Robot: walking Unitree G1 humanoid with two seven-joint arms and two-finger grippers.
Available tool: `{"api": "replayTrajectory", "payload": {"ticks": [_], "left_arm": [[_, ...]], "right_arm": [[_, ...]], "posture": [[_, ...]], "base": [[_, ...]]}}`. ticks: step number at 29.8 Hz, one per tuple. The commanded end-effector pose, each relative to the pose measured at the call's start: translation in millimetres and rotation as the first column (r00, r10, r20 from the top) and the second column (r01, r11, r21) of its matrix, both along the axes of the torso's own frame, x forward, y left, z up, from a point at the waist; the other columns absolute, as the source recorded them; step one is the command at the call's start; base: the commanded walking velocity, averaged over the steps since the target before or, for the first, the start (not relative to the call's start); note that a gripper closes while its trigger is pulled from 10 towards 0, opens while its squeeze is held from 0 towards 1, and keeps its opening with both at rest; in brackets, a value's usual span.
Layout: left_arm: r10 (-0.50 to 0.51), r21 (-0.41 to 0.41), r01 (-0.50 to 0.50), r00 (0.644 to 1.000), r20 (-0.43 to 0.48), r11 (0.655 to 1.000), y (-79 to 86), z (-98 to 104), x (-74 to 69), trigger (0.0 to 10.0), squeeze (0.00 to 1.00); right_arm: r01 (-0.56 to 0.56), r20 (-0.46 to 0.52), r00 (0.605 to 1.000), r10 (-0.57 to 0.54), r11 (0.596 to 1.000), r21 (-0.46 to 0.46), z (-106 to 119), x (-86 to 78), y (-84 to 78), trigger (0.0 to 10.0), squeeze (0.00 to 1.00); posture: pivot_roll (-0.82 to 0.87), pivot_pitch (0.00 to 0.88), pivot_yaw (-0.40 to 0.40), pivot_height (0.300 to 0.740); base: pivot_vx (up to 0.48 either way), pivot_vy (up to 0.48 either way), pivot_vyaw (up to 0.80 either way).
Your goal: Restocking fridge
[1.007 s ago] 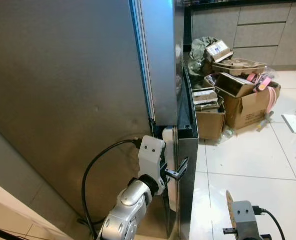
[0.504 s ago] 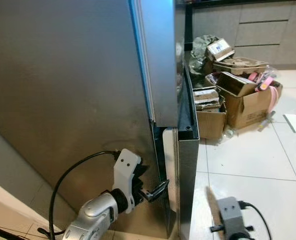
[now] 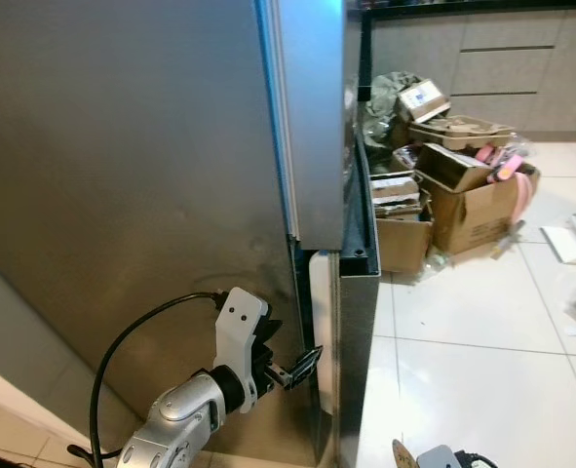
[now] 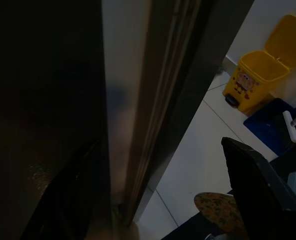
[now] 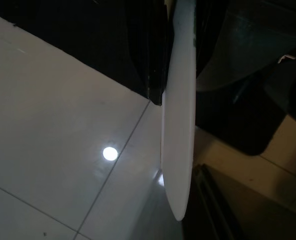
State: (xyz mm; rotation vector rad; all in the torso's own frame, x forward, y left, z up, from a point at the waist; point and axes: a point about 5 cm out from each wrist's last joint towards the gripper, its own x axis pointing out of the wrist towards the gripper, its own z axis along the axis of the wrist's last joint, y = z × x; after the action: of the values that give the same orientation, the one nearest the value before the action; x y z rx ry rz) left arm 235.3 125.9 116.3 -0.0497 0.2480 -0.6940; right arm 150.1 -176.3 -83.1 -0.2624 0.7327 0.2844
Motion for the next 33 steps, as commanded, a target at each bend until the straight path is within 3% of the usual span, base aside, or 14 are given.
{"api": "replayTrajectory", "payload": {"ticks": [1, 3, 8, 11, 16, 21, 23, 27, 28, 30, 33], "left_arm": [[0.010, 0.013, -0.010, 1.000, -0.003, 1.000, 4.8, 1, 0.0, 10.0, 0.00], [0.018, 0.015, -0.018, 1.000, 0.000, 1.000, 6.0, 2, 1.3, 10.0, 0.00], [0.023, 0.017, -0.023, 1.000, 0.001, 1.000, 6.5, 2, 2.2, 10.0, 0.00], [0.050, 0.021, -0.050, 0.999, 0.004, 0.999, 9.0, 3, 4.1, 10.0, 0.00], [0.060, 0.024, -0.060, 0.998, 0.005, 0.998, 9.9, 4, 4.5, 10.0, 0.00], [0.064, 0.023, -0.064, 0.998, 0.005, 0.998, 9.8, 4, 4.7, 10.0, 0.00], [0.072, 0.019, -0.072, 0.997, 0.006, 0.997, 9.4, 4, 5.1, 10.0, 0.00], [0.071, 0.019, -0.071, 0.997, 0.006, 0.997, 8.9, 4, 5.0, 10.0, 0.00], [0.070, 0.018, -0.070, 0.998, 0.005, 0.997, 8.5, 4, 4.9, 10.0, 0.00], [0.070, 0.017, -0.070, 0.998, 0.005, 0.997, 8.4, 4, 5.0, 10.0, 0.00], [0.066, 0.015, -0.066, 0.998, 0.003, 0.998, 7.9, 4, 4.8, 10.0, 0.00]], "right_arm": [[-0.067, 0.066, 0.996, 0.061, 0.995, 0.080, 8, 10.8, 17.0, 10.0, 0.00], [-0.094, 0.163, 0.984, 0.069, 0.984, 0.150, 23, 35.8, 26.7, 10.0, 0.00], [-0.127, 0.216, 0.973, 0.082, 0.971, 0.202, 34, 52.8, 34.5, 10.0, 0.00], [-0.266, 0.311, 0.932, 0.184, 0.932, 0.245, 57, 75.4, 49.4, 10.0, 0.00], [-0.372, 0.372, 0.886, 0.278, 0.904, 0.210, 73, 89.9, 54.6, 10.0, 0.00], [-0.377, 0.390, 0.877, 0.282, 0.906, 0.192, 77, 96.4, 53.7, 10.0, 0.00], [-0.314, 0.434, 0.865, 0.252, 0.947, 0.075, 84, 110.3, 44.5, 10.0, 0.00], [-0.198, 0.467, 0.867, 0.172, 0.980, 0.007, 89, 119.5, 34.1, 10.0, 0.00], [-0.067, 0.476, 0.878, 0.056, 0.998, 0.005, 90, 125.1, 24.3, 10.0, 0.00], [-0.030, 0.473, 0.881, 0.018, 0.999, 0.019, 91, 126.0, 21.6, 10.0, 0.00], [0.162, 0.466, 0.877, -0.116, 0.985, -0.059, 89, 127.4, -0.8, 10.0, 0.00]], "posture": [[-0.08, 0.036, 0.051, 0.737], [-0.08, 0.038, 0.062, 0.737], [-0.08, 0.038, 0.067, 0.737], [-0.08, 0.041, 0.071, 0.737], [-0.07, 0.044, 0.069, 0.737], [-0.07, 0.044, 0.067, 0.737], [-0.07, 0.047, 0.066, 0.737], [-0.07, 0.046, 0.066, 0.737], [-0.07, 0.047, 0.066, 0.737], [-0.07, 0.047, 0.066, 0.737], [-0.07, 0.047, 0.065, 0.737]], "base": [[0.000, 0.000, 0.00], [0.000, 0.000, 0.00], [0.000, 0.000, 0.00], [0.000, 0.000, 0.00], [0.000, 0.000, 0.00], [0.000, 0.000, 0.00], [0.000, 0.000, 0.00], [0.000, 0.000, 0.00], [0.000, 0.000, 0.00], [0.000, 0.000, 0.00], [0.000, 0.000, 0.00]]}}
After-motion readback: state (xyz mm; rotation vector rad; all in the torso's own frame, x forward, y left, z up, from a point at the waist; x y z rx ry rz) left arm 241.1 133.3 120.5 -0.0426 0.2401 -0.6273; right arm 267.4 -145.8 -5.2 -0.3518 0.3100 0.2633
